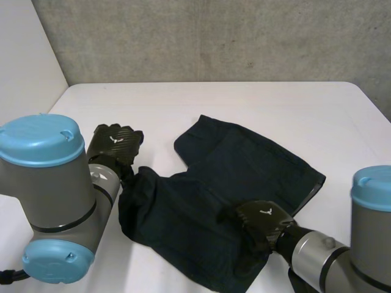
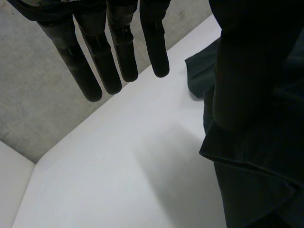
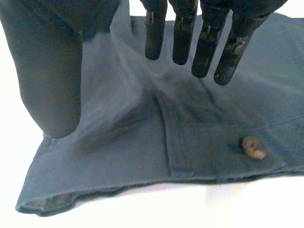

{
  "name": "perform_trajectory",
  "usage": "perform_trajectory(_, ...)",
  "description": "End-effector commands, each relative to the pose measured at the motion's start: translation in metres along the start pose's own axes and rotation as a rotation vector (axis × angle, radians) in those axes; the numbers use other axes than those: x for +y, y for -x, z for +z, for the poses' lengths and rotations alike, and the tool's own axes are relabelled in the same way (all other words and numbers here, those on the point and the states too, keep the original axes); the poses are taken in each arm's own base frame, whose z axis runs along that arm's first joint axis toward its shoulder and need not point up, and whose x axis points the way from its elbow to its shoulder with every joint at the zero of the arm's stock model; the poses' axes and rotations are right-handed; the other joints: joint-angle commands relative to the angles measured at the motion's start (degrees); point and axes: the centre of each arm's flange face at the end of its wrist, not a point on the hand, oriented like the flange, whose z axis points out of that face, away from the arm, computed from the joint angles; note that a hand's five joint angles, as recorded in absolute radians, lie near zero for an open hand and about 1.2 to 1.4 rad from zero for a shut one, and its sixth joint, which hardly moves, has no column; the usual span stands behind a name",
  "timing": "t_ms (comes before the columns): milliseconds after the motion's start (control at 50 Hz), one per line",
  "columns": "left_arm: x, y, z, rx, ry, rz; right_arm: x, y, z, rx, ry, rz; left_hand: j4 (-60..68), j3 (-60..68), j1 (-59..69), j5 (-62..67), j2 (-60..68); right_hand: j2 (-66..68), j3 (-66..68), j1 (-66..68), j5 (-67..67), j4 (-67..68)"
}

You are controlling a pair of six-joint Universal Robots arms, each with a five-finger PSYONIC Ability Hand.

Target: Fold the shorts.

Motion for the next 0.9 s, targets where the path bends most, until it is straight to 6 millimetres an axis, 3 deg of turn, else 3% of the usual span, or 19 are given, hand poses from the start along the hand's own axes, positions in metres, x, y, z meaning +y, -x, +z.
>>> perform_trajectory(20, -0.001, 0.007, 0.001, -0.019, 0.003, -0.007, 0.000, -0.014, 0.021, 0.100, -0.055, -0.042, 1.7, 1.3, 1.2, 2.1, 1.7, 55.9, 56.5, 59.3, 56.7, 56.9)
perform_trajectory(60, -0.002, 0.009, 0.000, -0.022, -0.001, -0.008, -0.008, -0.022, 0.024, 0.162, -0.114, -0.069, 1.7, 1.2, 1.2, 2.1, 1.7, 56.4, 57.0, 59.9, 57.3, 57.4)
perform_trajectory(140, -0.004, 0.011, -0.003, -0.024, -0.008, -0.009, -0.051, -0.032, 0.026, 0.283, -0.309, -0.241, -0.5, -0.9, -1.0, -0.1, -0.5, 56.4, 57.0, 59.9, 57.3, 57.4)
perform_trajectory(240, -0.005, 0.012, -0.006, -0.023, -0.013, -0.012, -0.092, -0.046, 0.027, 0.365, -0.357, -0.449, -3.2, -3.6, -3.7, -2.8, -3.2, 56.4, 57.0, 59.9, 57.3, 57.4)
perform_trajectory(380, -0.006, 0.011, -0.008, -0.018, -0.014, -0.010, -0.109, -0.067, 0.059, 0.407, -0.302, -0.563, -6.4, -6.8, -6.9, -6.0, -6.3, 56.4, 57.0, 59.9, 57.3, 57.4)
perform_trajectory(520, -0.008, 0.010, -0.009, -0.015, -0.021, -0.015, -0.118, -0.079, 0.064, 0.423, -0.285, -0.558, -10.1, -10.5, -10.6, -9.7, -10.1, 54.3, 54.9, 57.8, 55.2, 55.3)
perform_trajectory(540, -0.009, 0.010, -0.010, -0.015, -0.026, -0.016, -0.119, -0.079, 0.061, 0.422, -0.282, -0.549, -10.1, -10.5, -10.6, -9.7, -10.1, 28.0, 28.6, 31.4, 28.9, 29.0)
perform_trajectory(580, -0.011, 0.011, -0.009, -0.019, -0.029, -0.019, -0.119, -0.077, 0.059, 0.421, -0.277, -0.544, -10.3, -10.7, -10.7, -9.8, -10.2, 4.6, 5.2, 8.1, 5.5, 5.6)
perform_trajectory(680, -0.020, 0.017, -0.017, -0.028, -0.051, -0.026, -0.116, -0.073, 0.045, 0.418, -0.259, -0.508, -10.8, -11.2, -11.2, -10.3, -10.7, 0.3, 0.9, 3.8, 1.2, 1.3)
perform_trajectory(800, -0.039, 0.028, -0.033, -0.044, -0.096, -0.042, -0.124, -0.055, -0.001, 0.394, -0.332, -0.324, -10.9, -11.4, -11.4, -10.5, -10.9, 1.0, 1.6, 4.4, 1.8, 2.0)
perform_trajectory(900, -0.045, 0.029, -0.043, -0.035, -0.108, -0.058, -0.109, -0.045, -0.021, 0.355, -0.291, -0.172, -11.6, -12.0, -12.1, -11.2, -11.6, 1.8, 2.4, 5.3, 2.7, 2.8)
